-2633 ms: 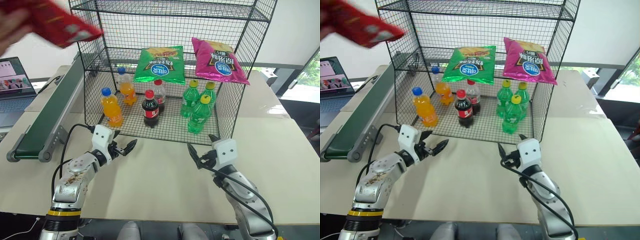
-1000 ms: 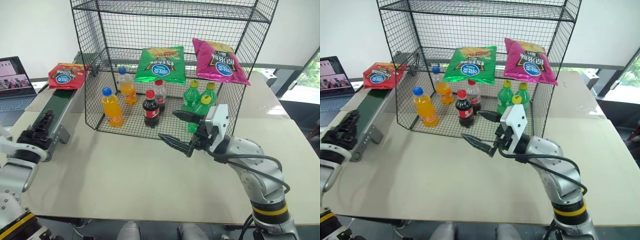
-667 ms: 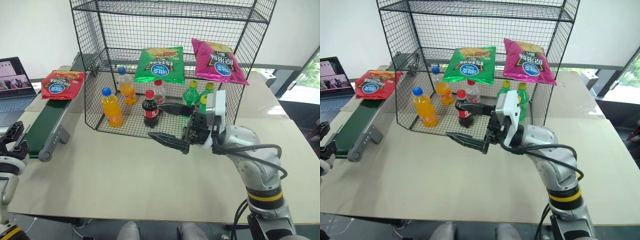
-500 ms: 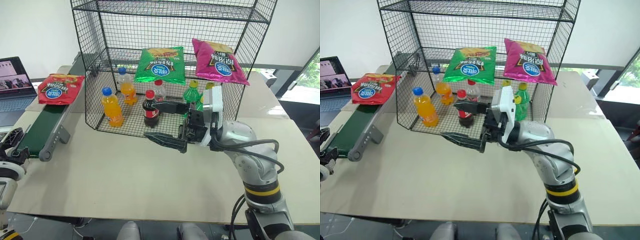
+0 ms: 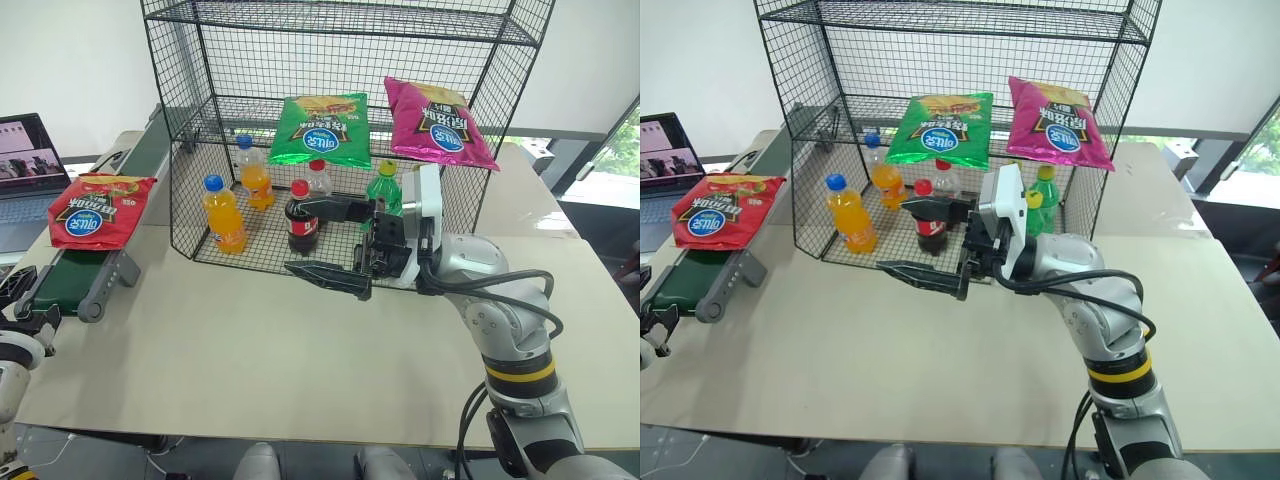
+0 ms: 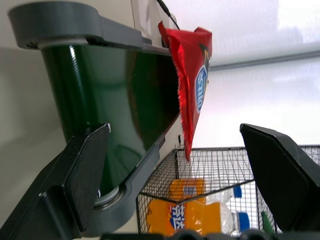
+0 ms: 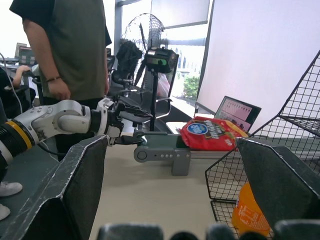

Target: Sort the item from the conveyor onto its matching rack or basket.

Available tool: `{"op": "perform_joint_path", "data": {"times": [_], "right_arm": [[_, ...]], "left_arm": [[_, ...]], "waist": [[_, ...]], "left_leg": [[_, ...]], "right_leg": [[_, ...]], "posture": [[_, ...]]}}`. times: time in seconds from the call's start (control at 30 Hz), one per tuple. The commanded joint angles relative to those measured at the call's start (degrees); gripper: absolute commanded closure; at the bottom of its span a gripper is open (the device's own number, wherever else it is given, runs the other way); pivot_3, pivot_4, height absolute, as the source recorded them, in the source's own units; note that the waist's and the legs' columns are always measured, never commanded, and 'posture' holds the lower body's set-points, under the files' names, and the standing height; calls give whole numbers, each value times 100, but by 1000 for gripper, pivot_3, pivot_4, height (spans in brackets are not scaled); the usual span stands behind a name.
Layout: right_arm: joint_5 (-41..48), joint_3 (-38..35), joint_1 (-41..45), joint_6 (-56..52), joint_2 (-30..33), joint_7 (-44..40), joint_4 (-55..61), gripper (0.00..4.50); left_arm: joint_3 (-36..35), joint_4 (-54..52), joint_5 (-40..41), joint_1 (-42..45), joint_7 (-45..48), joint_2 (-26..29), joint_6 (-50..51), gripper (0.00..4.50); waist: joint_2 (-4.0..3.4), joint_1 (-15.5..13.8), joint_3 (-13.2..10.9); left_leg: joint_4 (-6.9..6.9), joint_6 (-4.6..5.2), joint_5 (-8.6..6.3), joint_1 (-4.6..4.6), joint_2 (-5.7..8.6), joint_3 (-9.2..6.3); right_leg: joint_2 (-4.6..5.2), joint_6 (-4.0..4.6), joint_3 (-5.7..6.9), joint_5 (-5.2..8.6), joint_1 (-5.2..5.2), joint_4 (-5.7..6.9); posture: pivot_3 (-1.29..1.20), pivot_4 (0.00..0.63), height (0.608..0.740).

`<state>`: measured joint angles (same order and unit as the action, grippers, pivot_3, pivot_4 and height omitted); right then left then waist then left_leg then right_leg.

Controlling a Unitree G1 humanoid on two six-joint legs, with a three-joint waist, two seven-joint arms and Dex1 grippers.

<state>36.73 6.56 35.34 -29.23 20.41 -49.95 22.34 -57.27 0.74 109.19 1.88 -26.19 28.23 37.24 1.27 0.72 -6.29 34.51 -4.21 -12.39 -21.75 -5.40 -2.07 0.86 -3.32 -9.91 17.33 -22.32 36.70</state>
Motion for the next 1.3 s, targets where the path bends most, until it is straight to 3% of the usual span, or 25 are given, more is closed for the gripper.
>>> {"op": "perform_joint_path", "data": {"times": [0.03,0.5,0.97,1.3], "right_arm": [[35,-51,84,118,-9,4,149,0],[73,-98,90,75,28,77,219,0],[69,-112,96,84,31,89,177,0],[84,-62,101,79,-31,91,178,0]], "left_arm": [[125,-62,90,-59,2,52,-62,33],[298,-9,191,-40,156,122,-106,33],[361,-68,322,-127,265,153,-115,33],[-87,-492,381,-386,350,-56,55,33]], "waist": [[-1,-7,0],[6,-108,-2],[34,37,2],[35,54,2]], "left_leg": [[-1,-2,1,0,0,0],[-30,-37,21,2,0,-1],[-66,-46,27,-28,0,-1],[-68,-47,28,-29,0,-1]], "right_leg": [[0,0,0,0,0,0],[0,2,2,3,-14,-1],[0,9,1,0,-61,-7],[0,10,1,1,-64,-8]], "posture": [[0,150,740],[0,150,740],[0,150,740],[0,150,740]]}}
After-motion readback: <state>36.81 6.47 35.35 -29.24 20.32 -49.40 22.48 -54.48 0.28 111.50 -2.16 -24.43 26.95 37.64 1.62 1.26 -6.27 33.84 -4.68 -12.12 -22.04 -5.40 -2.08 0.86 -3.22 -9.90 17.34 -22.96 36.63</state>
